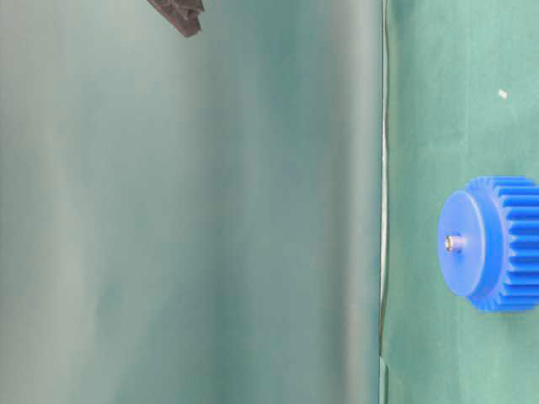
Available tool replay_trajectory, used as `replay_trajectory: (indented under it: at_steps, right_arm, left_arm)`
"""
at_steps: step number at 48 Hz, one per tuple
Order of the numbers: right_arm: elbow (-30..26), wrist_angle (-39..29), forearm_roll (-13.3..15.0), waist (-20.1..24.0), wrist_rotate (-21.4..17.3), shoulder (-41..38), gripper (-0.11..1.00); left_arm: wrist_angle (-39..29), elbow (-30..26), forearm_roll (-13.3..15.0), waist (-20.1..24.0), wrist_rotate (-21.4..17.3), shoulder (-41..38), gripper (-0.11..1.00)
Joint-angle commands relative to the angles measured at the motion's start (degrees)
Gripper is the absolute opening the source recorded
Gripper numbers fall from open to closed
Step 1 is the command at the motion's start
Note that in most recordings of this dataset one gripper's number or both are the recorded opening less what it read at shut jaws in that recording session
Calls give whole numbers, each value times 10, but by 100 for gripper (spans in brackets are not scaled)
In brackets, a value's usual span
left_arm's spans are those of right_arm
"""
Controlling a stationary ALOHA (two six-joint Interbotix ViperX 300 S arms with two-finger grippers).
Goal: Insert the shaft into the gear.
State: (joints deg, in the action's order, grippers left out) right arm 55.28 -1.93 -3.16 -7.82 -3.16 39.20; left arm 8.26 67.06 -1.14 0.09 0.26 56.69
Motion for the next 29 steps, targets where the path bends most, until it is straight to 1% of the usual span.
replay_trajectory:
  at_steps: [1, 16, 29]
  right_arm:
    - [-6, 9, -2, 1, -2, -1, 79]
    - [-6, 18, -2, 0, -3, -1, 79]
    - [-6, 21, -2, 1, -18, -7, 79]
  left_arm:
    - [4, -14, -1, 0, -1, -2, 0]
    - [4, -15, -1, 0, -1, -2, 0]
    - [3, -14, -1, 0, -1, -2, 0]
